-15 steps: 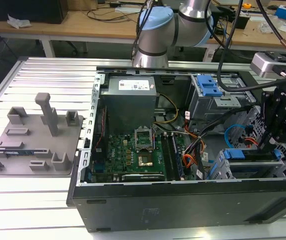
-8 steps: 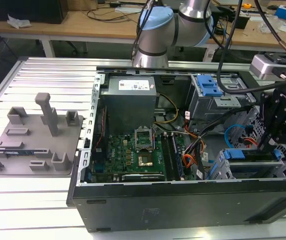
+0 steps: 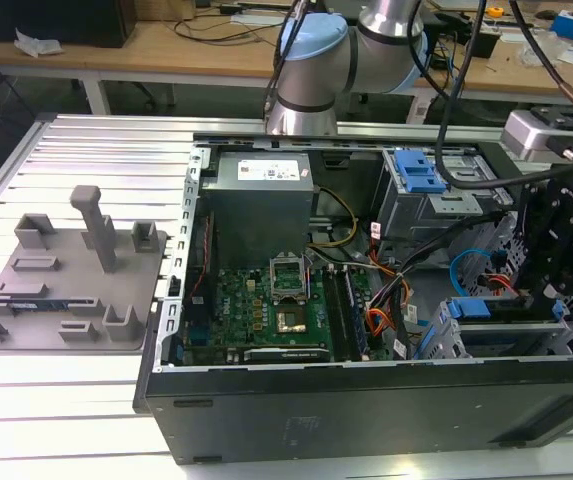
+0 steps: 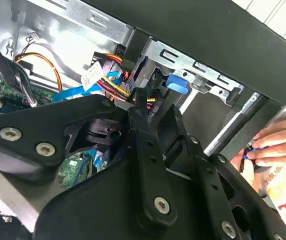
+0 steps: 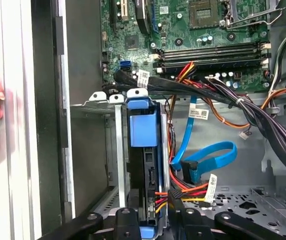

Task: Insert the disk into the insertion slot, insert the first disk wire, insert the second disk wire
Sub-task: 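Insert the first disk wire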

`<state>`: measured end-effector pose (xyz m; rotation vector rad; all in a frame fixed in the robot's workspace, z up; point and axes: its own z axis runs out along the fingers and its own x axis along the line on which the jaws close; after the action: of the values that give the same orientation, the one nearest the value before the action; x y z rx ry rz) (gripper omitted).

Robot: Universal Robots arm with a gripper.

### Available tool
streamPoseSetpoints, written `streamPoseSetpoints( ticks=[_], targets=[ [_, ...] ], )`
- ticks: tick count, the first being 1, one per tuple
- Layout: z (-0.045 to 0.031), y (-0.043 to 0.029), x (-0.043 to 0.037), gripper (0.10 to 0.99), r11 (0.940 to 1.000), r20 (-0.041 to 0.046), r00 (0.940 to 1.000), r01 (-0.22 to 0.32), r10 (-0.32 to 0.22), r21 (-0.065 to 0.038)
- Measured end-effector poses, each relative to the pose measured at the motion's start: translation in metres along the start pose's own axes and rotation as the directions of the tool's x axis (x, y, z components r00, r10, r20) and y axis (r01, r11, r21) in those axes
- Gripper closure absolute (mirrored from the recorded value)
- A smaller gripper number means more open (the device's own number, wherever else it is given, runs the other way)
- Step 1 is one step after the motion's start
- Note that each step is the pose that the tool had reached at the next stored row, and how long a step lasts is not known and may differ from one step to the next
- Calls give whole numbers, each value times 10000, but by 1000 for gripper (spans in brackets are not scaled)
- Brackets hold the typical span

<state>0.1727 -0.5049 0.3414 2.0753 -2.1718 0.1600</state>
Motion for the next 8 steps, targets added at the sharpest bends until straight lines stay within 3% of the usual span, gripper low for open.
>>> streamPoseSetpoints(
  ticks=[1,3,4,8],
  targets=[
    [-68,2,3,725,10000,-2,10000,-1,1,-1],
    [-277,5,22,725,10000,-11,10000,-1,1,1],
    [-314,6,27,725,10000,-12,10000,-1,1,3],
    [-316,6,27,725,10000,-13,10000,-1,1,3]
  ],
)
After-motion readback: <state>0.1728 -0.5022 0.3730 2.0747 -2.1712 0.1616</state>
